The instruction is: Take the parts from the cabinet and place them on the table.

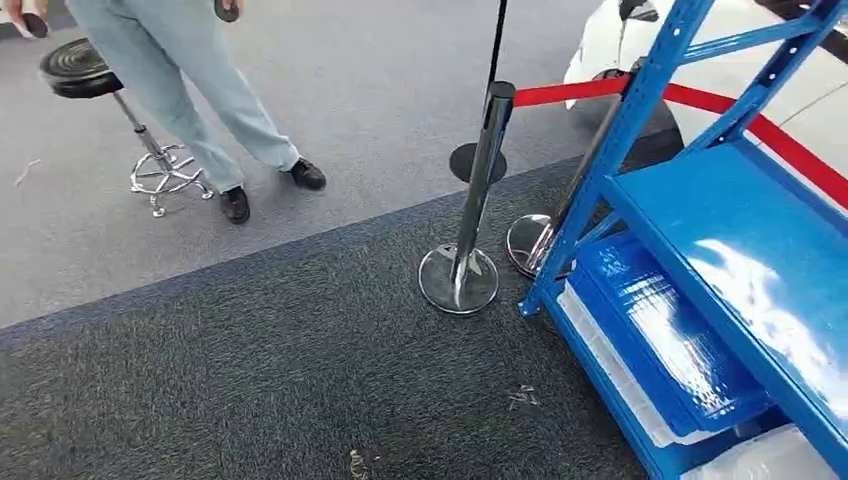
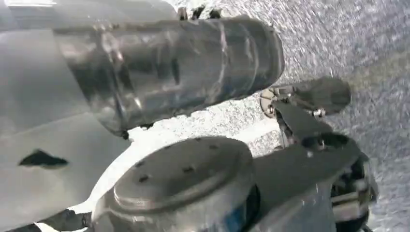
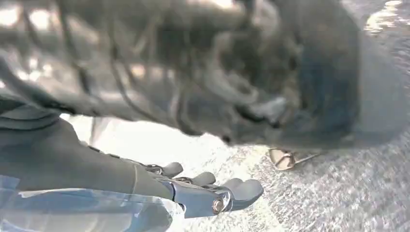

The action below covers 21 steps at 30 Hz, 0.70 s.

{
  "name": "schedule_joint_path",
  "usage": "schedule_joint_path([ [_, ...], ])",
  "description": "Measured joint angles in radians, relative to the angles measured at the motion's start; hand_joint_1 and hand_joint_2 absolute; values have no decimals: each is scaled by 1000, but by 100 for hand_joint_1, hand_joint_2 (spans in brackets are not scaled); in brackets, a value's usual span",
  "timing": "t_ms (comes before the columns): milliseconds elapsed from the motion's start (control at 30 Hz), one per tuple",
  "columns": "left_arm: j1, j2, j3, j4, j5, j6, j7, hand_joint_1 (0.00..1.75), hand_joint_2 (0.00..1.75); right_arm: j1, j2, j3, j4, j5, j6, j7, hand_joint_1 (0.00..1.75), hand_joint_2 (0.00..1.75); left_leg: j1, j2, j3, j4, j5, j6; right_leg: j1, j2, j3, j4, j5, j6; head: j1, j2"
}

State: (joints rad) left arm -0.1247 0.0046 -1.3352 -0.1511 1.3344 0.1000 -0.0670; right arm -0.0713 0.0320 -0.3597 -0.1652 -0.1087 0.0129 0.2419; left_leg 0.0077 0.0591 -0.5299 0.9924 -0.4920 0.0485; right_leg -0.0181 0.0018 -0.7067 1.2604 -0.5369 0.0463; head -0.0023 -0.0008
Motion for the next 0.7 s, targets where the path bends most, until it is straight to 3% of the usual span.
schedule_joint_path([
  [33,-1,-2,2,0,0,-5,-21,0,0,2,-2,-11,0,-15,5,-21,0,0,2,10,0,5,-4,-4,-3,-12,54,-92,42,2,0,0],
  [67,-2,-4,2,0,-3,-10,-39,0,0,2,-6,-19,-1,-23,14,-43,0,0,3,17,0,12,-9,-9,-5,-35,107,-181,75,4,1,0],
  [100,-2,-4,2,0,-8,-12,-51,0,0,-2,-6,-23,-2,-25,31,-63,0,0,0,26,-1,19,-14,-17,1,-84,130,-234,60,0,1,0],
  [133,-3,-5,2,0,-18,-13,-57,0,0,-5,-10,-28,-2,-25,46,-81,0,0,-7,33,-3,28,-22,-26,5,-70,134,-236,70,-13,-3,0],
  [233,-7,-8,2,0,-27,-19,-67,0,0,-5,-13,-36,-2,-3,92,-116,0,0,-5,59,7,23,-21,-39,9,-39,125,-232,71,-31,-5,0],
  [267,-8,-8,2,0,-30,-20,-70,0,0,-6,-13,-36,-2,5,101,-124,0,0,-2,53,5,25,-28,-44,3,-29,130,-237,76,-41,-6,0],
  [300,-9,-8,2,0,-31,-21,-71,0,0,-5,-13,-36,-2,8,106,-128,0,0,2,8,-5,52,-51,-51,0,-22,130,-239,79,-44,-10,0],
  [333,-8,-9,2,0,-31,-23,-71,0,0,-6,-13,-36,-2,11,109,-130,0,0,3,-25,-29,109,-87,-53,0,-15,127,-239,81,-49,-15,0],
  [400,-4,-10,2,0,-31,-23,-71,0,0,-9,-13,-36,-2,13,110,-132,0,0,3,-46,-105,270,-162,-56,2,8,121,-238,83,-54,-16,0],
  [433,-2,-10,2,0,-31,-24,-71,0,0,-9,-13,-36,-2,13,110,-133,0,0,3,-49,-136,330,-176,-55,4,23,119,-237,84,-55,-16,0],
  [467,-1,-12,2,0,-32,-25,-71,0,0,-8,-13,-36,-2,14,110,-133,0,0,3,-49,-142,338,-164,-52,5,37,118,-234,84,-55,-16,0],
  [500,1,-13,2,0,-32,-25,-71,0,0,-7,-13,-36,-2,14,110,-133,0,0,3,-50,-127,302,-130,-48,7,50,118,-232,84,-55,-16,0],
  [567,-1,-13,2,0,-32,-26,-71,0,0,-6,-13,-36,-2,14,110,-134,0,0,1,-71,-50,130,-32,-34,8,79,119,-230,84,-55,-16,0],
  [600,-1,-12,2,0,-32,-26,-71,0,0,-6,-12,-36,-2,14,110,-135,0,0,1,-120,-21,54,-14,-25,4,90,118,-230,86,-52,-16,0],
  [633,0,-12,2,0,-32,-26,-71,0,0,-8,-11,-36,-2,14,110,-135,0,0,1,-137,-14,34,-21,-25,11,99,113,-227,88,-46,-15,0],
  [700,-4,-12,2,0,-31,-26,-71,0,0,-6,-11,-36,-2,20,116,-141,0,0,-6,-121,-15,34,-18,-24,2,118,107,-233,95,-35,-16,0],
])
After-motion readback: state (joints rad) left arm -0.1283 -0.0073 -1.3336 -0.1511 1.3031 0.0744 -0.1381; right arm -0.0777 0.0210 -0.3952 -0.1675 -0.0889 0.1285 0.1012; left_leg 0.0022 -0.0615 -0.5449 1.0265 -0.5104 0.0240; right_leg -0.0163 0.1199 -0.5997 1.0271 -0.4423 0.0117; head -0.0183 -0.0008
